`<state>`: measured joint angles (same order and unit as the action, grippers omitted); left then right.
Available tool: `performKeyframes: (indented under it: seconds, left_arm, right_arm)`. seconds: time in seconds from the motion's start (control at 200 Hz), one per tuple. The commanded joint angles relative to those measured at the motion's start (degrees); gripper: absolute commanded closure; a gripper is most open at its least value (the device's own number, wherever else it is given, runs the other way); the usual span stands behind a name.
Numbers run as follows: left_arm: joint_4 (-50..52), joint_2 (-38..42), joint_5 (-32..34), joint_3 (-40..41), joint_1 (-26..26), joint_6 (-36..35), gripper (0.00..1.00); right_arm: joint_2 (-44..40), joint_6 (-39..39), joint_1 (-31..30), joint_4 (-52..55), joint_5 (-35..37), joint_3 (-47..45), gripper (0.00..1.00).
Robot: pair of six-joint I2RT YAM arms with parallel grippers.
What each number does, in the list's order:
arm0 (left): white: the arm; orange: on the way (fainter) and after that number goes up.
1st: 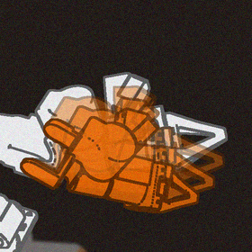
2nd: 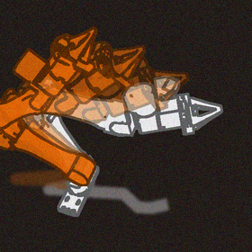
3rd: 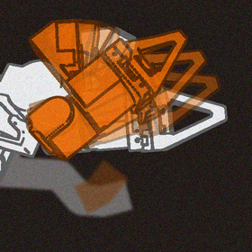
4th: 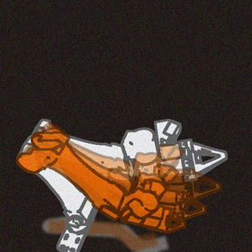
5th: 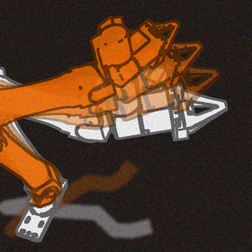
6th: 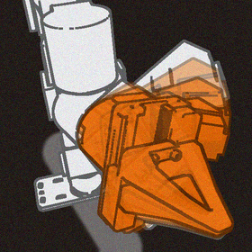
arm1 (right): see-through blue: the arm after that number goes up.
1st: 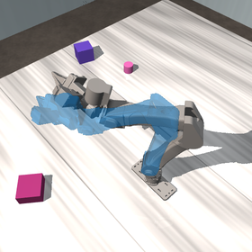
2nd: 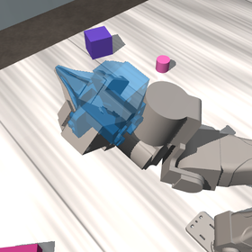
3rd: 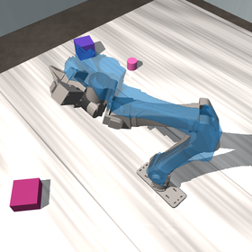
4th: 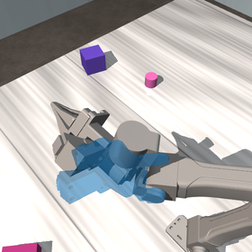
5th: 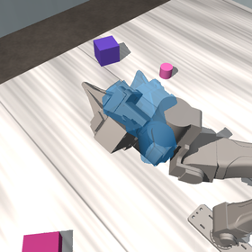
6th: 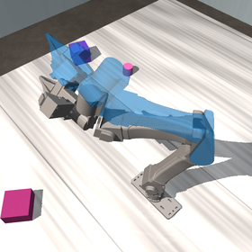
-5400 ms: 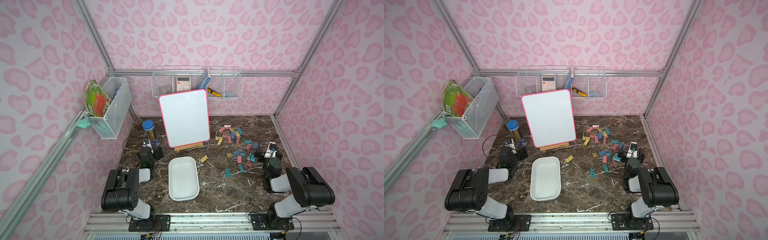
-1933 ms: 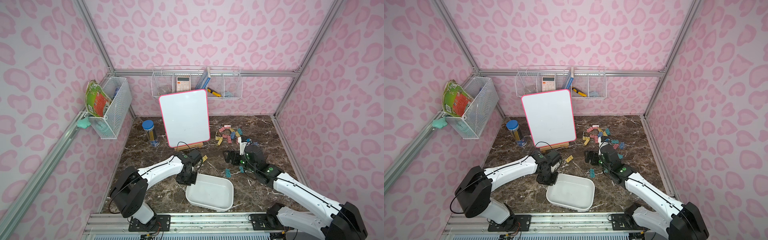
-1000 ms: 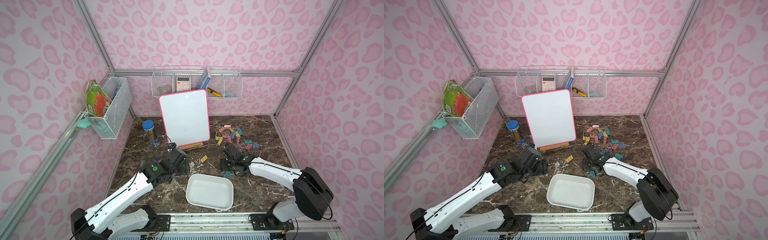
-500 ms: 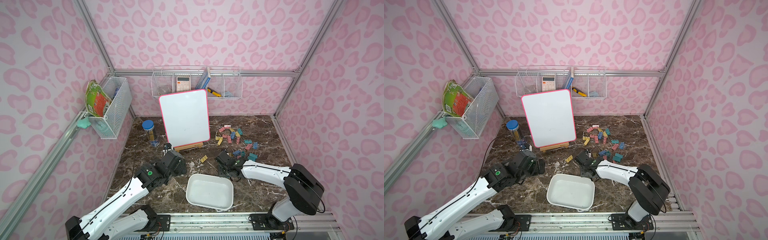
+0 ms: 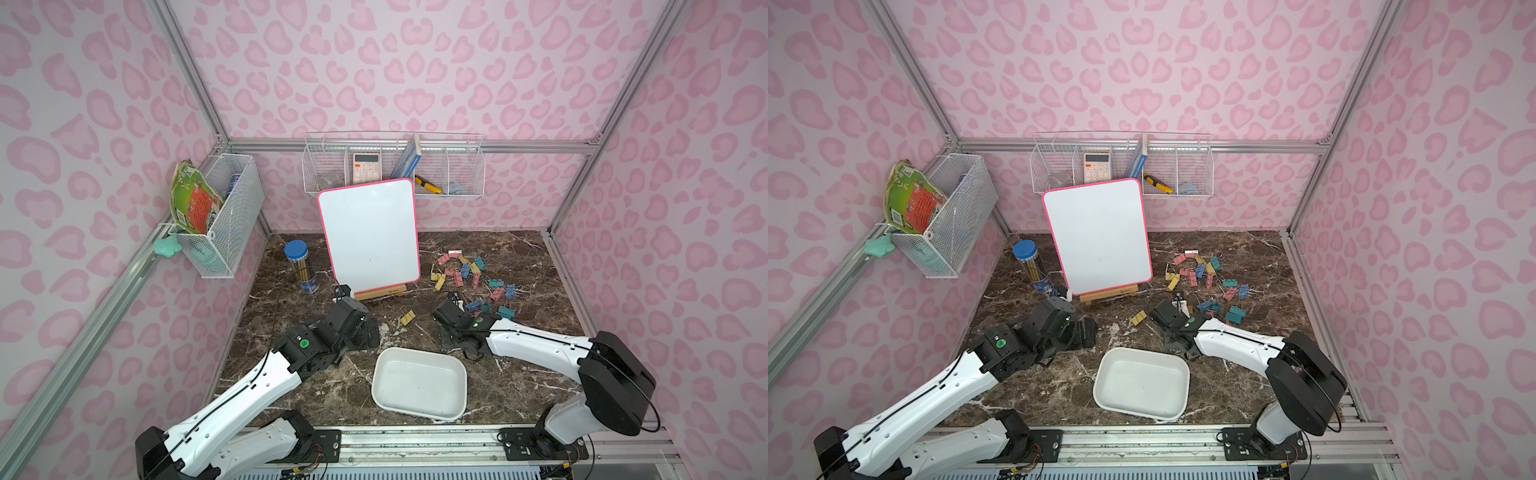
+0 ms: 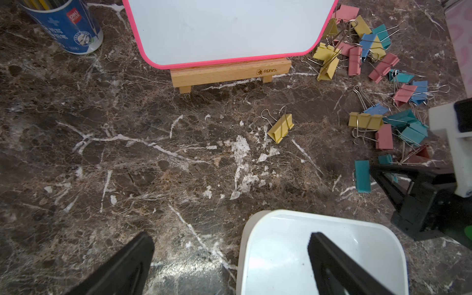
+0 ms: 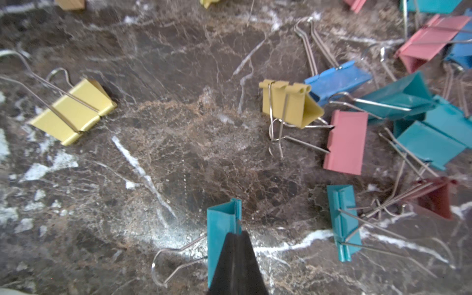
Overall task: Put the binder clips in the storage box
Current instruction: Pick up the binder clip at the center of the board, then place the binder clip in the storage box.
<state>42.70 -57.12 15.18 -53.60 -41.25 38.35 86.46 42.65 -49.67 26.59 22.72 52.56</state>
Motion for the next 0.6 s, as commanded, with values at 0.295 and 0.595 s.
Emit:
performKeyframes:
  seconds: [0.295, 0.595]
  left_arm:
    - [-1.27, 1.66, 1.27, -0.05, 0.18, -0.88, 0.01]
    - [-4.81, 4.77, 1.02, 1.74, 0.47, -0.18, 0.01]
  right_arm:
    - [-36.22, 23.28, -2.86, -34.00, -23.05, -21.35, 1.00]
    - [-34.85, 44.49, -21.67, -45.28, -12.05, -32.48, 1.00]
